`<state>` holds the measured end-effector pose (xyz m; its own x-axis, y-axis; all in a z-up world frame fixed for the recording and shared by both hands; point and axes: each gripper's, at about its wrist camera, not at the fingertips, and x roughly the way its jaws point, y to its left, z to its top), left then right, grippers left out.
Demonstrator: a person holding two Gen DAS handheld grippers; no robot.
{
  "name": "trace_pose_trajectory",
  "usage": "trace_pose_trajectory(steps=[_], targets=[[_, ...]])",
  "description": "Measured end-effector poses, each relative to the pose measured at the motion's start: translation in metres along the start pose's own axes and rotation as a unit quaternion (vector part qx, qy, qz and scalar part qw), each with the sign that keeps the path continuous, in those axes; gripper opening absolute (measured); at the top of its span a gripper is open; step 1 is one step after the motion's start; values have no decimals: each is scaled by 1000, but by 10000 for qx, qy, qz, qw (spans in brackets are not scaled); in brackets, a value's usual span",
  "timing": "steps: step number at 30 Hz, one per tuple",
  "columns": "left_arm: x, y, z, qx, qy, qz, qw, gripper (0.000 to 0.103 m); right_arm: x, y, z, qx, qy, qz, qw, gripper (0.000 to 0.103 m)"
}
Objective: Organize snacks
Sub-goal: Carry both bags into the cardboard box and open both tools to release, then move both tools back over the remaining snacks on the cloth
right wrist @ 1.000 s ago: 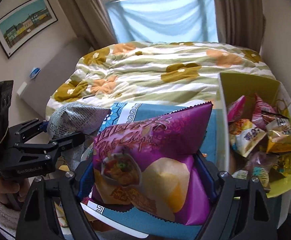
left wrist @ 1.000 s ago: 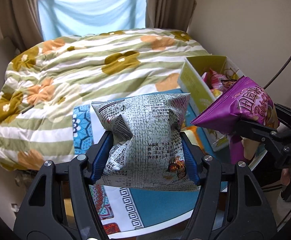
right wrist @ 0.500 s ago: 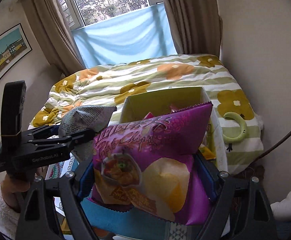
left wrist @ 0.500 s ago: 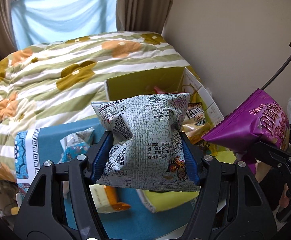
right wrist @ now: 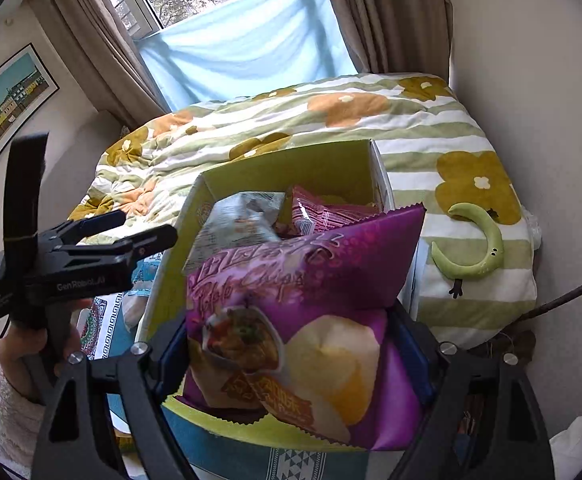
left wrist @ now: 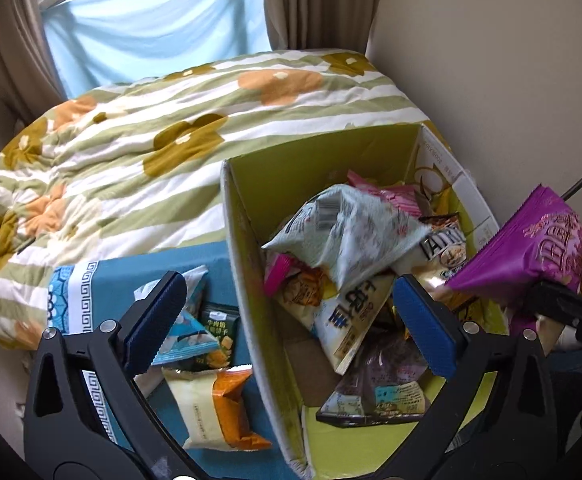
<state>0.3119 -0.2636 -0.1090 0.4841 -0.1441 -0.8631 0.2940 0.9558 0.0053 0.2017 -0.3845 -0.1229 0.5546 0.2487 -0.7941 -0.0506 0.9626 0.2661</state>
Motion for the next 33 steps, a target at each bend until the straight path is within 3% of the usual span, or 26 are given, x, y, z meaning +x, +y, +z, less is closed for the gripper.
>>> trace_pose_trajectory(steps=[5,13,19,23,33], targets=[[-12,22,-27,-181,66,26,9998,102,8,2,6,-62,45,-3,10000,83],[-36,48,-48,-423,149,-97,9989,102,23,50,7,-572,159,105,9982,86],[-45,64,-62,-462,217,83,9987,102,39,72,-1,-762,-8,224,9968,102],[-47,75,-74,-619,272,40,9977,102,29,69,-9,-615,-291,363,9970,102],[-70,78,-93,-779,133,114,9968,102,1,67,-28,-593,-243,220,9977,103]])
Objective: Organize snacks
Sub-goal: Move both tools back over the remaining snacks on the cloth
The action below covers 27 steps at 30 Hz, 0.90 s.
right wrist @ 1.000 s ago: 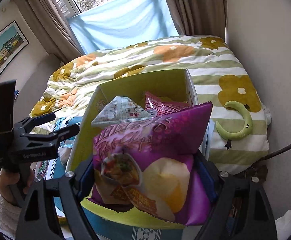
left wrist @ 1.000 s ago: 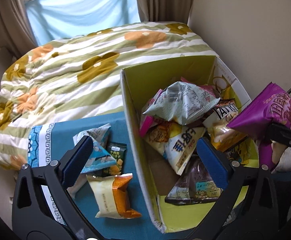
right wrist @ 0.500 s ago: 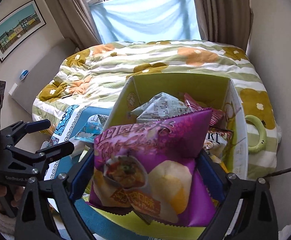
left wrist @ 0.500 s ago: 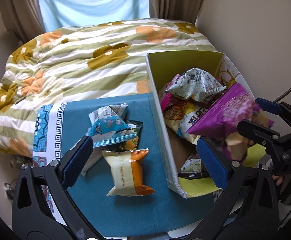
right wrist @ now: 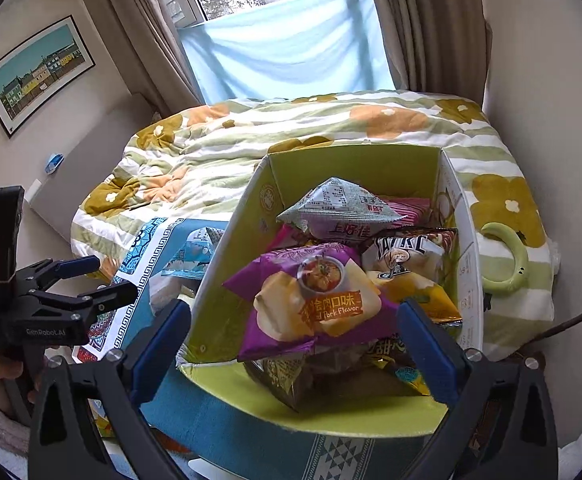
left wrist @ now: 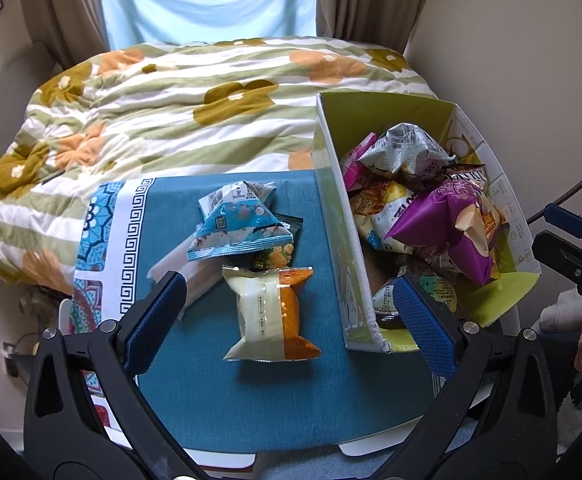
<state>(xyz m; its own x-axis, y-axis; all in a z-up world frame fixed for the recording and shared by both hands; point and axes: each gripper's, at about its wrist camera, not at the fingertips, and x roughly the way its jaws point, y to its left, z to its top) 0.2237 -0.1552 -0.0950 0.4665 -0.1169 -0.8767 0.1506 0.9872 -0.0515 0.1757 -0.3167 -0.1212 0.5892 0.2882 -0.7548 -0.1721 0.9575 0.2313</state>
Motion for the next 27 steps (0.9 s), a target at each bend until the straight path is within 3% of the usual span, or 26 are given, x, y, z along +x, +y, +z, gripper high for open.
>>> trace_pose_trajectory(steps=[7,16,21,27], targets=[[-37,13,-18,-219,-254,279,9990,102,-23,12,0,-331,-296,-14,9990,103],[-59,55,-37,-477,-327,590,9966,102,-26,43,11,-559,-494,335,9967,103],[-55,82,-32,-476,-343,459,9972,102,-9,71,9,-549,-409,429,9967,103],[-36,112,-3,-2,-253,80,9996,102,16,110,2,-448,-364,228,9981,103]])
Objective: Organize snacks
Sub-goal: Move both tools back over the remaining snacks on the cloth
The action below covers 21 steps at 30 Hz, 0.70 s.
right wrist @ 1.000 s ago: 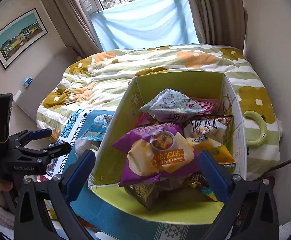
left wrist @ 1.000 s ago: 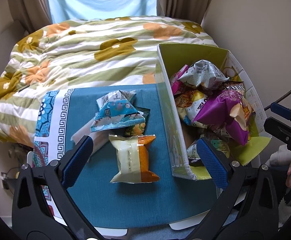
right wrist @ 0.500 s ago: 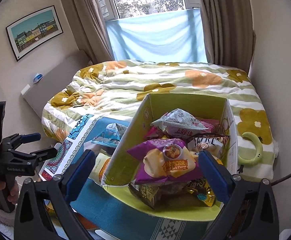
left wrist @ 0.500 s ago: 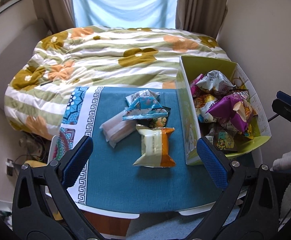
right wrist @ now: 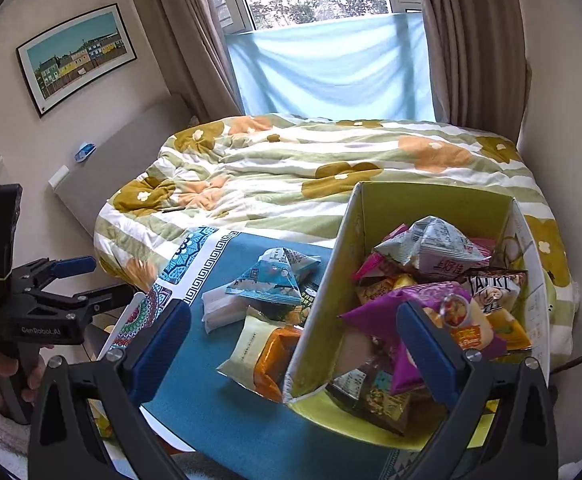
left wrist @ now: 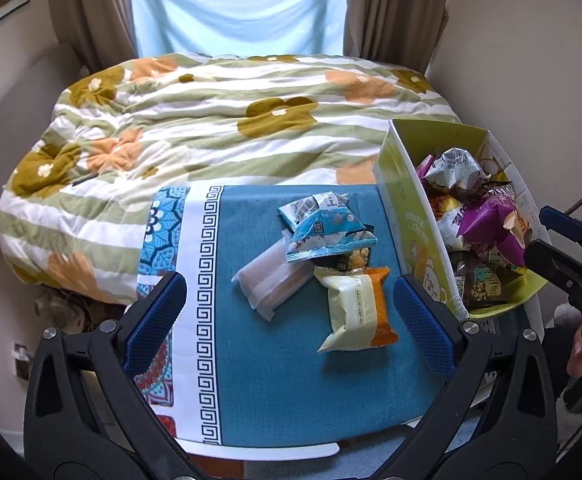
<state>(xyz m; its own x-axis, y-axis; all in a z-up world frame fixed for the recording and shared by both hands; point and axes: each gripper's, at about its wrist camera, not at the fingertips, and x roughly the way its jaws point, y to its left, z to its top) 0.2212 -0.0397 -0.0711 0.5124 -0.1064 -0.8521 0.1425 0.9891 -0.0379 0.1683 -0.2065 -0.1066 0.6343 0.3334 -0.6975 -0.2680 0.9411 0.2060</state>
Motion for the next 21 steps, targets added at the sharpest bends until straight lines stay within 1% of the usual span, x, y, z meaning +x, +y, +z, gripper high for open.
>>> trace_pose_trajectory(steps=[5,8,12,16,18,21], targets=[[26,20,35,563,136,-462,9973,102,21,26,-3,463,56,-375,9982,103],[48,26,53,838,287,-727,9934,102,37,41,-7,724,101,-649,9952,103],[83,28,73,1103,514,-993,9876,102,56,62,-13,1076,128,-946,9896,103],[121,18,87,1303,754,-1137,9820,102,74,78,-23,1384,195,-1158,9834,103],[142,11,91,1329,884,-1201,9798,102,83,86,-27,1413,243,-1311,9810,103],[176,0,93,1335,1103,-1193,9776,102,101,94,-35,1438,361,-1507,9774,103]])
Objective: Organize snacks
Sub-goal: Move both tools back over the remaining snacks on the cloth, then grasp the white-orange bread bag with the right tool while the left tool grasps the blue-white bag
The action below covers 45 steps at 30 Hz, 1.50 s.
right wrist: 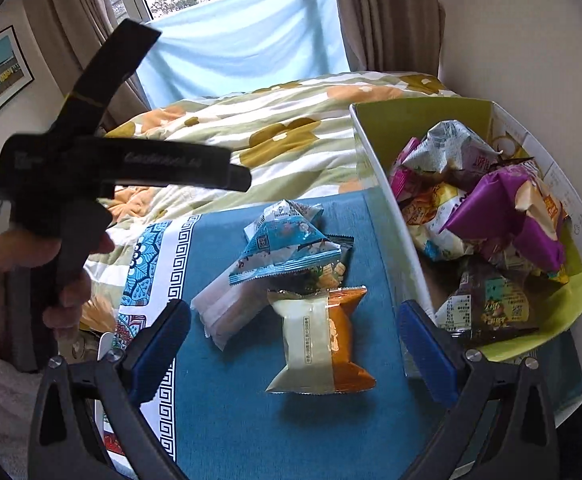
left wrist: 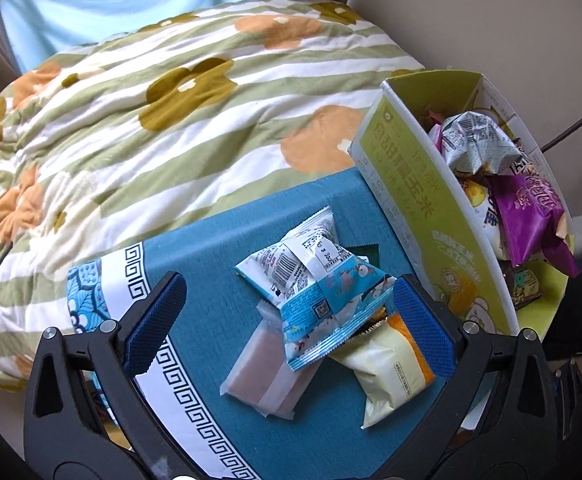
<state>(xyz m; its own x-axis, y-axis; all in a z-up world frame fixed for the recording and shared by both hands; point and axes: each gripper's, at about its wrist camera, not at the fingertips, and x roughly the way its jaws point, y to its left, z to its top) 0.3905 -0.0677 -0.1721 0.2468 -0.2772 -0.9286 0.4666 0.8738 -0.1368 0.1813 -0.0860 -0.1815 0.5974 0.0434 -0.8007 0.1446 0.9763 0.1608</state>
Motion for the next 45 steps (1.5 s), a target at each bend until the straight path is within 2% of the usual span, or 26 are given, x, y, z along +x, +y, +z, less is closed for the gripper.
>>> trace_pose_trajectory(steps=[7,11,13,28,30,31,35,45], targets=[[68,-5,18,-31,344,27,9994,102,45,12,-28,-114,196,-518,9984,102],[94,-6,19,-74,547,5,9985,94,67,8,-40,-32,268,-718,9971,100],[101,-6,16,-83,602,-15,9982,94,75,7,-43,31,311,-761,9966,99],[80,16,-16,-81,694,-500,9963,91,102,0,-48,77,462,-774,9959,95],[83,20,-20,-186,795,-566,9951,80,103,-1,-49,64,484,-776,9958,95],[85,21,-23,-236,850,-582,9944,68,102,-1,-47,62,495,-775,9957,95],[85,22,-28,-237,808,-635,9944,65,107,-4,-48,73,569,-746,9956,90],[77,22,-28,-122,694,-717,9949,51,118,-6,-49,-59,634,-623,9960,90]])
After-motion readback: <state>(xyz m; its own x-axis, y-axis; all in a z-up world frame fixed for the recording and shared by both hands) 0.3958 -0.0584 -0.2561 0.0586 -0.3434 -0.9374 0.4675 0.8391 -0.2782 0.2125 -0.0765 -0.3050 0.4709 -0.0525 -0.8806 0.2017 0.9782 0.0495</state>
